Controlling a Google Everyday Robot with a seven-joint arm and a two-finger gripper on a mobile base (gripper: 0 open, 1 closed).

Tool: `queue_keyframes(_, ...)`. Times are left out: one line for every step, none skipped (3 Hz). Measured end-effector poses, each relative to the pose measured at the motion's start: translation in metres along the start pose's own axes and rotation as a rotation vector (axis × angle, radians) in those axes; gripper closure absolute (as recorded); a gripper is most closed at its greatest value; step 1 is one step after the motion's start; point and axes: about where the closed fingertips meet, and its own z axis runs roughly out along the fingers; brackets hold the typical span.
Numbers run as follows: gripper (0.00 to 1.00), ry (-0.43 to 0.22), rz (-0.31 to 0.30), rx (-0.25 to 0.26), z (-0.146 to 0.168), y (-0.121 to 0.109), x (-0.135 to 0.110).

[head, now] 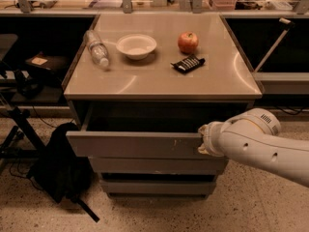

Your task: Open top drawer

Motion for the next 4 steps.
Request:
queue_keyframes(0.88, 0.000, 0.000, 0.000, 0.000, 0.000, 0.000)
queue_keyframes(1.00, 0.011, -0.003, 0.008, -0.004, 0.005, 0.005)
queue_keyframes(1.00, 0.020, 0.004, 0.076, -0.033, 0.018, 0.020)
queue_keyframes(1.00, 0.020, 0.004, 0.076, -0.036, 0.018, 0.018)
